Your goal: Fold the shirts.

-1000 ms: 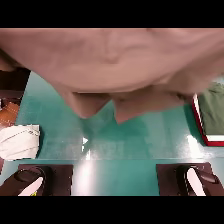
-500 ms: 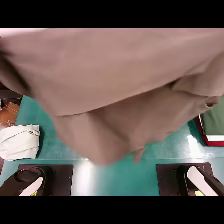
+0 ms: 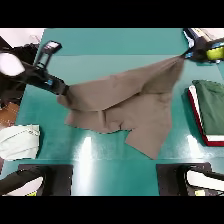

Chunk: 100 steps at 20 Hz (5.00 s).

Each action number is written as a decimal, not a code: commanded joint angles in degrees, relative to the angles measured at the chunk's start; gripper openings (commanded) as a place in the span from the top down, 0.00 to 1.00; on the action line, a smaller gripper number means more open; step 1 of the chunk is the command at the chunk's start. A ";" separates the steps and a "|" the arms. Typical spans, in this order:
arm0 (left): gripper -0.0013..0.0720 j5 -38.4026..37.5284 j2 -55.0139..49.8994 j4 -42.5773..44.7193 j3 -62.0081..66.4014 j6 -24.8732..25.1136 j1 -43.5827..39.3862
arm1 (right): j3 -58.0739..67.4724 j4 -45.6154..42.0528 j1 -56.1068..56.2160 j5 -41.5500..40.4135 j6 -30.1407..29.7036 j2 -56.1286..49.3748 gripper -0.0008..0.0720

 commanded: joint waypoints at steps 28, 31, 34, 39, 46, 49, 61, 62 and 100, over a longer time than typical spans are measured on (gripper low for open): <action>0.62 2.05 -2.97 -24.30 -31.15 13.31 32.09 | 16.85 -2.01 5.88 14.45 -2.12 -12.66 0.40; 0.62 2.01 -5.01 -25.81 -31.15 13.31 32.09 | 16.85 -2.01 5.86 14.86 -2.12 -12.66 0.40; 0.62 2.25 -5.75 -29.20 -31.17 14.36 31.71 | 16.85 -2.01 5.88 15.50 -2.12 -12.66 0.40; 0.66 4.92 -5.73 -28.59 -31.15 14.10 27.02 | 16.85 -2.03 5.86 17.14 -2.12 -12.66 0.40; 0.95 0.94 -1.18 -27.80 -29.42 12.20 27.02 | 16.81 -2.80 4.83 28.13 -2.73 -12.66 0.55; 0.95 0.92 5.33 -24.96 -29.42 12.17 27.02 | 14.69 -5.55 3.61 29.20 -2.73 -11.78 0.55; 0.95 -1.64 10.21 -22.56 -29.46 11.23 27.02 | -46.53 -10.95 -10.99 3.04 -6.23 8.81 0.23; 0.95 -1.90 10.21 -22.56 -29.46 11.28 27.02 | -48.89 -10.84 -12.48 1.84 -6.27 8.81 0.23; 0.95 0.63 25.94 -37.35 50.88 3.58 27.02 | 20.98 -5.86 -10.10 -12.76 -8.87 37.44 0.96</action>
